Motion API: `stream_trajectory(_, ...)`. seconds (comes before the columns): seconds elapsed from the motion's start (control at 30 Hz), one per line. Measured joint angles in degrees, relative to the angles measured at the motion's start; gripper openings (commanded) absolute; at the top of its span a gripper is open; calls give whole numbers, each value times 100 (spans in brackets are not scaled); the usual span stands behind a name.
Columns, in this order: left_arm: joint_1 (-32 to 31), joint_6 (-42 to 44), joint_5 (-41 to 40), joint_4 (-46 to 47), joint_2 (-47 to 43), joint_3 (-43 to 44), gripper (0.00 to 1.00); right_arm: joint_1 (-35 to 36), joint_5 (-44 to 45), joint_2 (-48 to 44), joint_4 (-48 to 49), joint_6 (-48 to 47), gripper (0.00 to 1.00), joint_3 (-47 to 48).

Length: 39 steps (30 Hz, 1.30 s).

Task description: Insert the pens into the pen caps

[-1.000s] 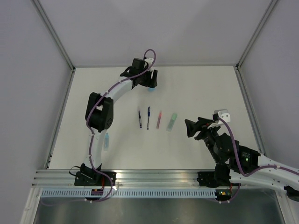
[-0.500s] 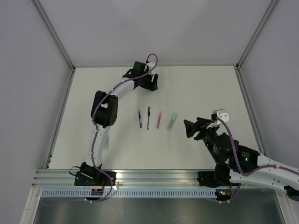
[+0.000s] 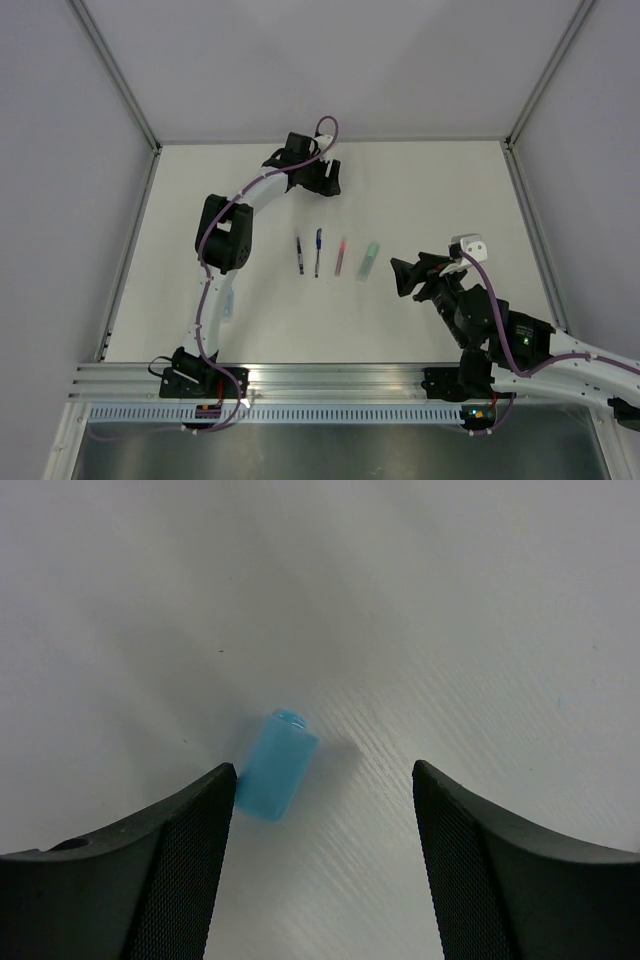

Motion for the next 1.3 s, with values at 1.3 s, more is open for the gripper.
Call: stream_trajectory(1.3, 70, -1325, 758, 1150, -518, -365, 77, -2, -201, -310, -22, -2, 71, 0)
